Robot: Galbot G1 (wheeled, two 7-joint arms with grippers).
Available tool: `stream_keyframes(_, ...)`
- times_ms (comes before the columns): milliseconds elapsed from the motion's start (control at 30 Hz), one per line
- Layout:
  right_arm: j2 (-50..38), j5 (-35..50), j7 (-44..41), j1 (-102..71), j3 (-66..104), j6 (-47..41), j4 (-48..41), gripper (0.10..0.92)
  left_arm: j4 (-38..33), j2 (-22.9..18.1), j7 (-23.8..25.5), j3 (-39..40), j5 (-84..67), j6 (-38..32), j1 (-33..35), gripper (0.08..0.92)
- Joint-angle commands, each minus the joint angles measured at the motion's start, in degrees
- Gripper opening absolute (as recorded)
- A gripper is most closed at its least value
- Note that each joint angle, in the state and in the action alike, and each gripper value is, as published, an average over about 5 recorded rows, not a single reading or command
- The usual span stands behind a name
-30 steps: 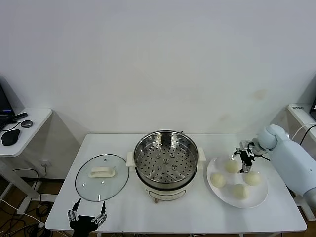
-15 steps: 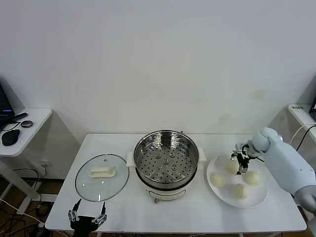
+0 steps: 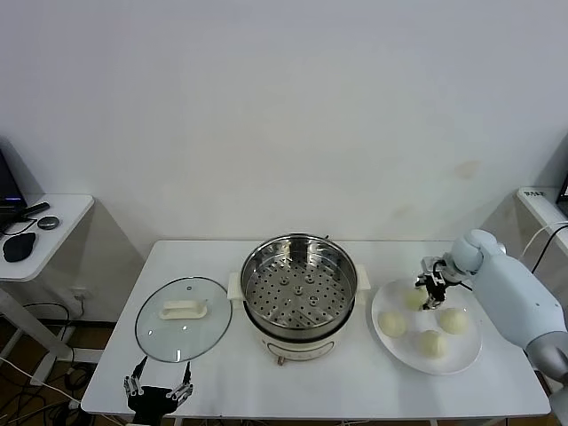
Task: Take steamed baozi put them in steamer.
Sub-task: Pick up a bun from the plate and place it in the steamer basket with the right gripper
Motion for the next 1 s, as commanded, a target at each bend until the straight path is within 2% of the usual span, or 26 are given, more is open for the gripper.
stream_keyframes(33, 0.07, 0.56, 0.24, 0.6, 0.15, -0.06, -0.15, 0.473, 0.12, -0.04, -0.04, 0.05, -0.02, 0.0, -0.03, 0.823)
stream_keyframes(167, -0.33, 2.42, 0.15, 2.33, -0.56, -0.08, 0.33, 0.403, 0.12, 0.0, -0.22, 0.22, 0.0, -0.06, 0.23, 0.823)
stream_keyframes(533, 1.89, 21.54, -5.55, 25.21, -16.75, 1.44, 4.26, 0.399, 0.6, 0.11, -1.39, 0.66, 0.42, -0.3, -1.26, 0.823)
stream_keyframes(600, 4.59, 26.04, -6.97, 29.53, -19.45, 5.83, 2.8, 0.399, 0.68, 0.13, -1.83, 0.62, 0.3, -0.31, -1.64, 0.823)
stream_keyframes(733, 12.29, 35.08, -7.92, 36.89, -26.27, 22.26, -4.24, 0.399, 0.92, 0.29, -2.4, 0.43, -0.1, -0.31, -1.98, 0.823)
stream_keyframes(833, 16.65, 34.73, -7.83, 40.22, -29.83, 32.1, -5.82, 0.402, 0.84, 0.25, -2.61, 0.28, -0.41, -0.3, -1.95, 0.823)
stream_keyframes(1000, 19.15, 31.87, -8.58, 40.34, -33.87, 42.41, 0.86, 0.407, 0.62, -0.1, -3.32, 0.2, -1.18, -0.26, -1.94, 0.823)
